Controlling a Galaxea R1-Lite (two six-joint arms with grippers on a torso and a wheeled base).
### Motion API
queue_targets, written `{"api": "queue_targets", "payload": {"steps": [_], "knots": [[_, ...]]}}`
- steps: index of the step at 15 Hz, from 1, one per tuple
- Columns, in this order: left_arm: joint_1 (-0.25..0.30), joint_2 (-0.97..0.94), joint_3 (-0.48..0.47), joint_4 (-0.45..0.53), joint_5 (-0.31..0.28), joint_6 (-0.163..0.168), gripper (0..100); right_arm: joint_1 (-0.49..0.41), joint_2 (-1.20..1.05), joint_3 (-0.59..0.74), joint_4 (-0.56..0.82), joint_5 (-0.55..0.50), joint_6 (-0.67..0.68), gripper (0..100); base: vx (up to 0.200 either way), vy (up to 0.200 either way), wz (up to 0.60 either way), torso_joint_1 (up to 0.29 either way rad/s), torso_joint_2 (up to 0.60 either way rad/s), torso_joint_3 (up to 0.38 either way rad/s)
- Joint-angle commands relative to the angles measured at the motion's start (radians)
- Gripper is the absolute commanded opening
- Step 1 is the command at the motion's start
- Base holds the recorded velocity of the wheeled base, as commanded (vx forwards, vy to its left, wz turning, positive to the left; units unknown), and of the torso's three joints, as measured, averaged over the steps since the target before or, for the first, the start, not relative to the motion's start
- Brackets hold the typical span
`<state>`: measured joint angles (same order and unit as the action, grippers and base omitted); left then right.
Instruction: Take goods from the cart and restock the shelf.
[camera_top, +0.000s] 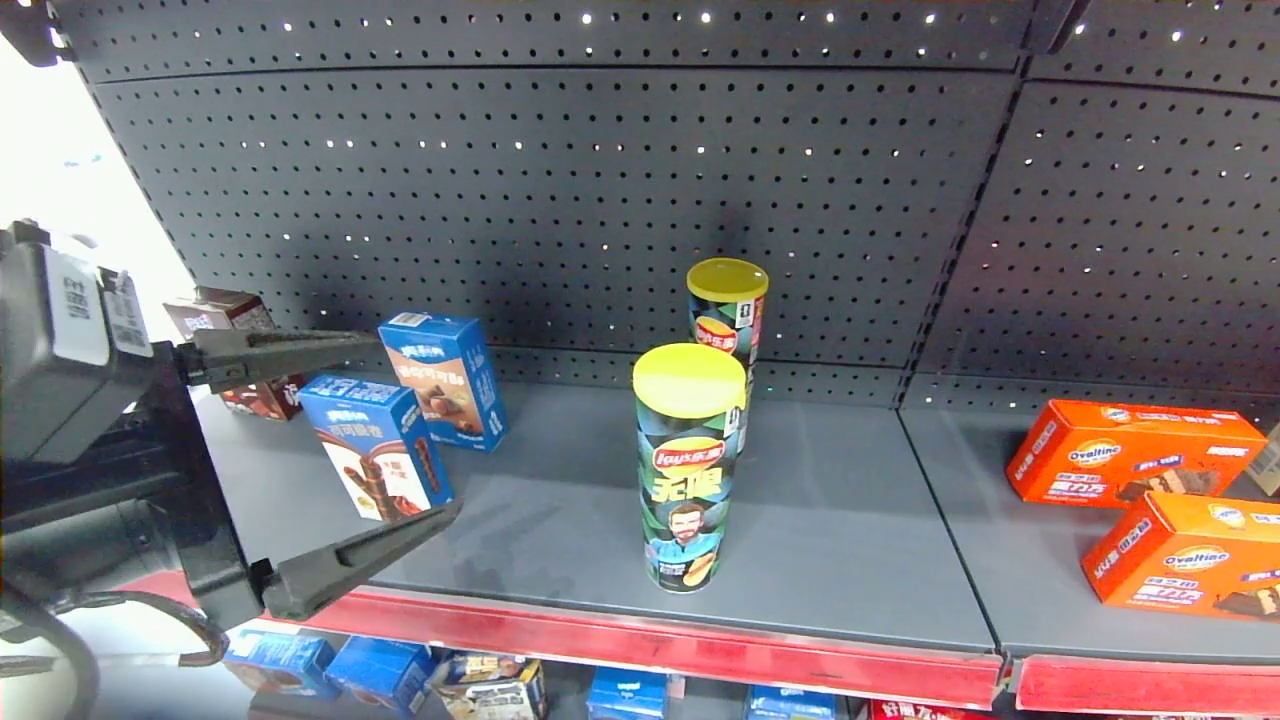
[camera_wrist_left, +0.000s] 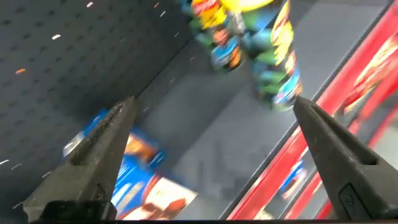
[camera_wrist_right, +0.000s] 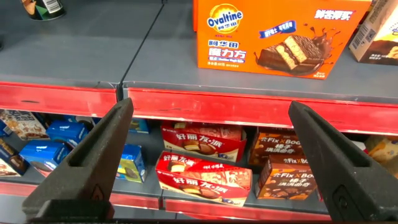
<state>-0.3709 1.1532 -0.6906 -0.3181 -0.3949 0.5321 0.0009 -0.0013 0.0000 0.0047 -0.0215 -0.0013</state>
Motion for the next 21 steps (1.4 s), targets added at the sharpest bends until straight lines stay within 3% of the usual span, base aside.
{"api": "queue_targets", "payload": {"steps": [1,4,5,6,7,8,9,10,12,16,17,18,21], "knots": [[-0.002,0.028,0.011,-0.013,-0.007,-0.003,100,0.001,0.001,0.0,0.0,0.0,0.0,100,0.0,0.0,0.0,0.0,0.0,0.0],[0.015,0.022,0.086,-0.148,-0.09,-0.018,100,0.001,0.001,0.0,0.0,0.0,0.0,100,0.0,0.0,0.0,0.0,0.0,0.0],[0.061,0.022,0.129,-0.222,-0.114,-0.09,100,0.001,0.001,0.0,0.0,0.0,0.0,100,0.0,0.0,0.0,0.0,0.0,0.0],[0.07,0.022,0.155,-0.263,-0.128,-0.167,100,0.001,0.001,0.0,0.0,0.0,0.0,100,0.0,0.0,0.0,0.0,0.0,0.0],[0.07,0.022,0.181,-0.296,-0.128,-0.264,100,0.001,0.001,0.0,0.0,0.0,0.0,100,0.0,0.0,0.0,0.0,0.0,0.0],[0.07,0.023,0.187,-0.302,-0.127,-0.3,100,0.001,0.001,0.0,0.0,0.0,0.0,100,0.0,0.0,0.0,0.0,0.0,0.0],[0.069,0.033,0.189,-0.3,-0.116,-0.406,100,0.001,0.001,0.0,0.0,0.0,0.0,100,0.0,0.0,0.0,0.0,0.0,0.0],[0.061,0.051,0.187,-0.299,-0.107,-0.435,100,0.001,0.001,0.0,0.0,0.0,0.0,100,0.0,0.0,0.0,0.0,0.0,0.0],[0.053,0.079,0.166,-0.308,-0.114,-0.428,100,0.001,0.001,0.0,0.0,0.0,0.0,100,0.0,0.0,0.0,0.0,0.0,0.0],[0.067,0.198,0.034,-0.3,-0.117,-0.254,100,0.001,0.001,0.0,0.0,0.0,0.0,100,0.0,0.0,0.0,0.0,0.0,0.0],[0.079,0.226,0.006,-0.3,-0.122,-0.236,100,0.001,0.001,0.0,0.0,0.0,0.0,100,0.0,0.0,0.0,0.0,0.0,0.0],[0.102,0.273,-0.038,-0.299,-0.122,-0.184,100,0.001,0.001,0.0,0.0,0.0,0.0,100,0.0,0.0,0.0,0.0,0.0,0.0],[0.132,0.369,-0.102,-0.306,-0.124,-0.083,100,0.001,0.001,0.0,0.0,0.0,0.0,100,0.0,0.0,0.0,0.0,0.0,0.0]]}}
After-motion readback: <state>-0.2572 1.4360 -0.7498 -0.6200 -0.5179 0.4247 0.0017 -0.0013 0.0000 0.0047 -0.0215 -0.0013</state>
